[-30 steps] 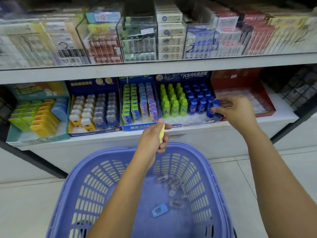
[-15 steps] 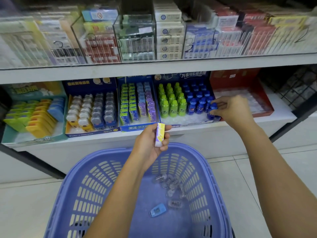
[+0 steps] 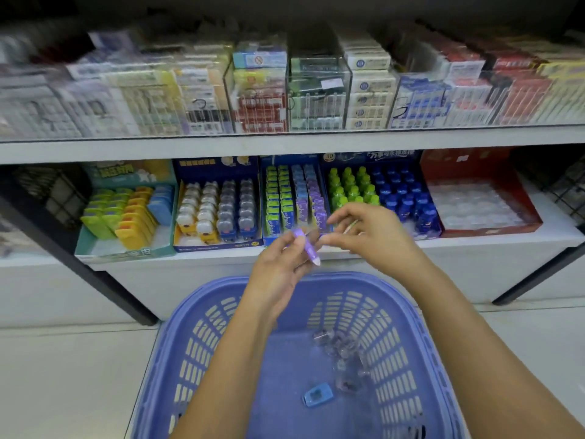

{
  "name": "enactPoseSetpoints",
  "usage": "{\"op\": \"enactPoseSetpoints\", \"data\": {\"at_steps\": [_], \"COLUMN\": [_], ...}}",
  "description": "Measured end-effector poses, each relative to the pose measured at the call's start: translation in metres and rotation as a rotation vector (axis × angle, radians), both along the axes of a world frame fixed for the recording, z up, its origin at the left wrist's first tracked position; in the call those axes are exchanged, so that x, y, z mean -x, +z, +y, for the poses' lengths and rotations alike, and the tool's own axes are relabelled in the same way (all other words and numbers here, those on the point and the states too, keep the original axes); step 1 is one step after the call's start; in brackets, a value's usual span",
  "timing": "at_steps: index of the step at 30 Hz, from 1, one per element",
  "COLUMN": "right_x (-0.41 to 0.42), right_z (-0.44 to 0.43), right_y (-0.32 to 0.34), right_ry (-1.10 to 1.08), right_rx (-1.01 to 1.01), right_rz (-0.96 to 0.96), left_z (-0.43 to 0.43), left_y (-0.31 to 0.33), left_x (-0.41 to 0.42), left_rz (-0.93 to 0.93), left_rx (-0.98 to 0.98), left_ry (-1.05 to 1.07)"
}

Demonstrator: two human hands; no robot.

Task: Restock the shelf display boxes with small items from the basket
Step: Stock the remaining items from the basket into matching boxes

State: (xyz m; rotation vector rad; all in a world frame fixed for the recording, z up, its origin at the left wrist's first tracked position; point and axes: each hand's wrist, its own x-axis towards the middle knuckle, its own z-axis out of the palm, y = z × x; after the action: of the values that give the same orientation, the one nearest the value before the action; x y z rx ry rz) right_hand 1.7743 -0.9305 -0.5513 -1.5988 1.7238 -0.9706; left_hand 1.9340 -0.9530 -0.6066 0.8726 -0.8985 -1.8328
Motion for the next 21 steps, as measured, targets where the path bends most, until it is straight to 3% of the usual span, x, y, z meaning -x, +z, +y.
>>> {"op": "enactPoseSetpoints", "data": {"at_steps": [4,9,12,15,21], "right_x": [-0.037,-0.035,-0.022,-0.015,-0.015], "right_z": [-0.007,-0.024,-0.043,-0.059,-0.076], "right_y": [-0.008,-0.002,0.001,-0.005,-0.001], "right_ry": [0.052,0.074,-0.072,-0.053,0.062], "right_rx": [-0.064,-0.055,0.150,0.180,0.158], "right_rz": [-0.174,-0.107,0.052,0.295,0.516], "left_z": [0.003,0.001,-0.009,-0.012,-0.015], "left_y": [-0.003,-0.005,-0.012,-0.019,-0.025], "left_x": [-0.010,-0.013,-0.016,-0.015,-0.015], "left_rz": [-0.447,-0.543,-0.900,-1.237,-1.324], "left_rx": [0.408,0.550,0.681,0.874,0.936], "left_ry": [0.171,0.224,0.111,-0.027,-0.049]}}
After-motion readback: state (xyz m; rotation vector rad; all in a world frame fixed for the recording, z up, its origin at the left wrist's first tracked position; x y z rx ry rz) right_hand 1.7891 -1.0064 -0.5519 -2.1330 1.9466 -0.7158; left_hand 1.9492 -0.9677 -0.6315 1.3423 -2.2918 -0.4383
